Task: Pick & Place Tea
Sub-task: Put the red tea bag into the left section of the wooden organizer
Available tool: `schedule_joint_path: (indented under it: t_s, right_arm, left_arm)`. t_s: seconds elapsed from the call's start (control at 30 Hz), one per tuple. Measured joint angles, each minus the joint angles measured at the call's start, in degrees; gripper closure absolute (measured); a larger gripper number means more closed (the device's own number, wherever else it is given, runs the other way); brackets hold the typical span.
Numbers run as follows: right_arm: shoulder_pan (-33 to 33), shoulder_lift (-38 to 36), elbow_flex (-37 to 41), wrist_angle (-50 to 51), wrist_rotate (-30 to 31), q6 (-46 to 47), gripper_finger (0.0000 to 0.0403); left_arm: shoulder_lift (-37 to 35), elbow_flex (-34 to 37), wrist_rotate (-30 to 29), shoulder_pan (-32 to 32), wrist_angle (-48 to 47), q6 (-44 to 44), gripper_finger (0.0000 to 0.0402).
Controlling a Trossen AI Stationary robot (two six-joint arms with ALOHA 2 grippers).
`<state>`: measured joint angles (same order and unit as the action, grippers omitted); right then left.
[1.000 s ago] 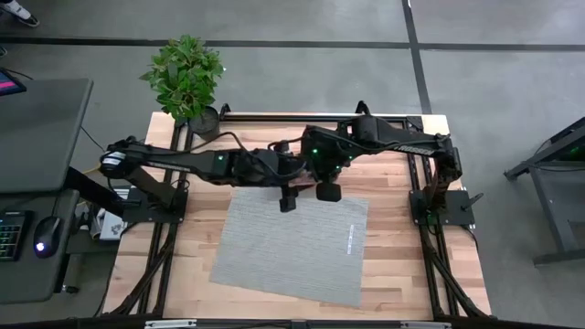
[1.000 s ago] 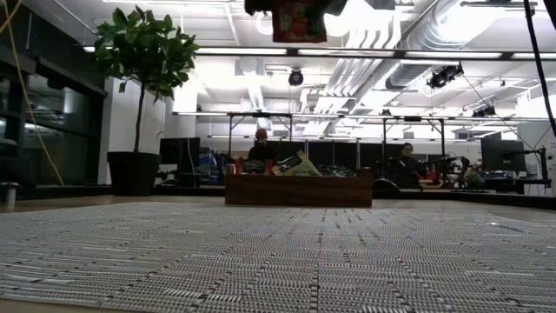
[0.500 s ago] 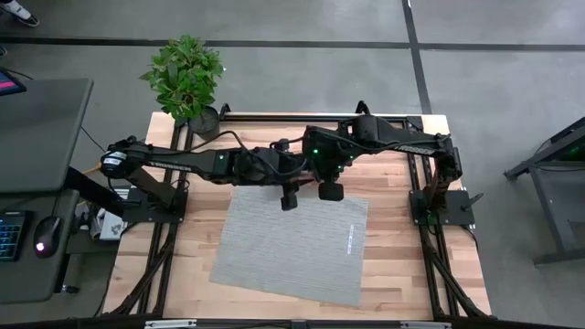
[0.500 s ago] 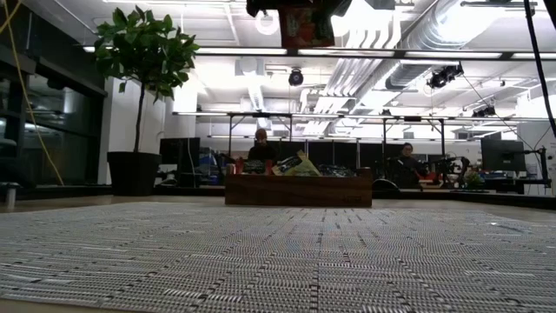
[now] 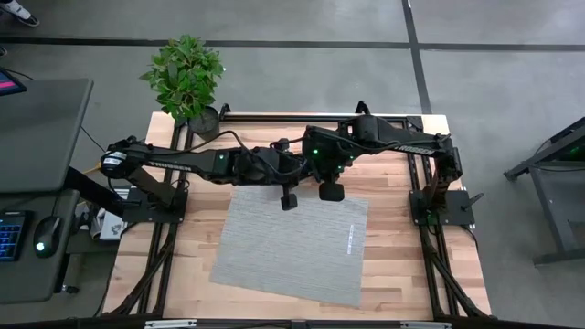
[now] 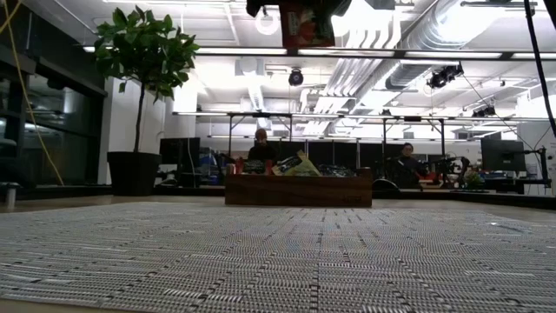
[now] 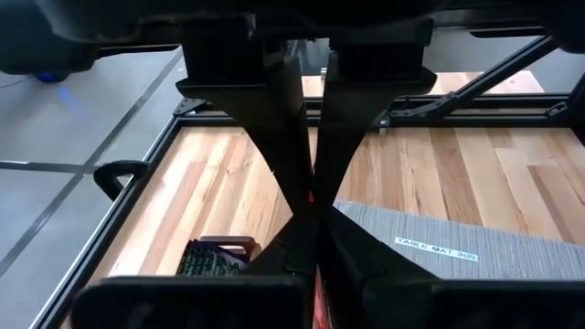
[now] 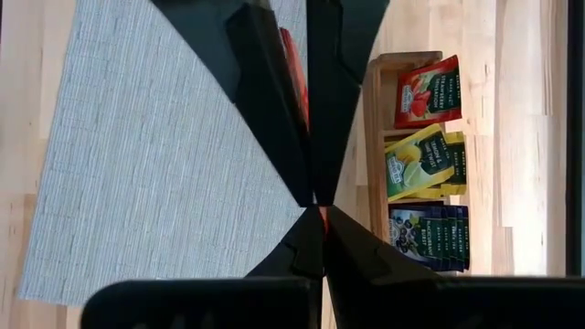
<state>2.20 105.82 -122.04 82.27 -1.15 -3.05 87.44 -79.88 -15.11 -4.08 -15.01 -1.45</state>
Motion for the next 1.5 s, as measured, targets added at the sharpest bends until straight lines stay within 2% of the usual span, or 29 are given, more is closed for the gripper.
schedule_joint_path:
  t_s: [0.8, 0.97, 1.17, 1.37, 1.5]
  right_arm:
    - [0.00, 0.00, 0.04, -0.21, -0.20, 2.34, 0.0395]
    - [0.00, 0.00, 0.04, -0.21, 0.05, 2.58, 0.0362]
    - [0.15, -0.51, 0.04, 0.50, 0.85, 3.02, 0.0294]
    - [1.11, -3.47, 0.04, 4.90, 2.23, 4.48, 0.0234]
    - [1.11, -5.95, 0.04, 4.94, 4.57, 6.08, 0.0214]
  left_arm:
    - [-0.04, -0.04, -0.44, -0.02, -0.54, 0.02, 0.0401]
    - [-0.04, -0.04, -0.45, -0.02, -1.09, 0.02, 0.0401]
    - [-0.04, -0.04, -1.03, -0.04, -3.17, -0.60, 0.0401]
    - [-0.08, -0.04, -4.95, -0.04, -4.89, -1.66, 0.0401]
    - [-2.66, 0.01, -9.25, -0.04, -3.97, -3.82, 0.0401]
